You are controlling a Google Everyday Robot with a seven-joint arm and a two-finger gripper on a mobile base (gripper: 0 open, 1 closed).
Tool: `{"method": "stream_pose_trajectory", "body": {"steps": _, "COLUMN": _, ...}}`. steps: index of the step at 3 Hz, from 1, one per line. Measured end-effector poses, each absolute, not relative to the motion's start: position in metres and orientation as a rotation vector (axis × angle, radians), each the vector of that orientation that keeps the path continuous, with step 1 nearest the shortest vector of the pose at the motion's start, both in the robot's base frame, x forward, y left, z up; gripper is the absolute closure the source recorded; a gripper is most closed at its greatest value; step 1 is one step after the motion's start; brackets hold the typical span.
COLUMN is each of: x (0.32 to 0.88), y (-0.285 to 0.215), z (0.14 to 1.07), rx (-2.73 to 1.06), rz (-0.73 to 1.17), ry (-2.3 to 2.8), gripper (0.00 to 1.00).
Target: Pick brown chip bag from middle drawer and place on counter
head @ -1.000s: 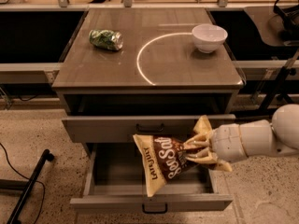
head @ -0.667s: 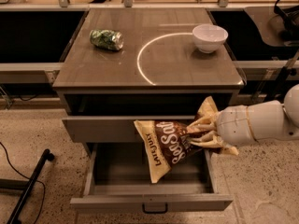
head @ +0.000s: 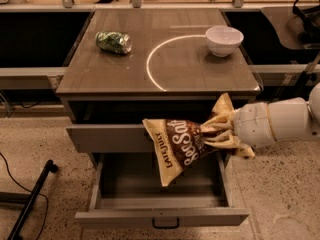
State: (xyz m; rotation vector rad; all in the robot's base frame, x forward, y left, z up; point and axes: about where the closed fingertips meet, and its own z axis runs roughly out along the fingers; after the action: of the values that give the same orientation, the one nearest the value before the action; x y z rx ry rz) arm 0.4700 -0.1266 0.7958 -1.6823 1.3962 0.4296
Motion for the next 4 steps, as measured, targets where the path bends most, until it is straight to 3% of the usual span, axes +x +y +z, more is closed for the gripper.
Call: {"method": "stream_pose_trajectory", "body": {"steps": 4, "x": 0.594, "y": -0.105, "z": 0.947, "rx": -1.485, "rz": 0.346, "ry": 1.246, "gripper": 1.00}}
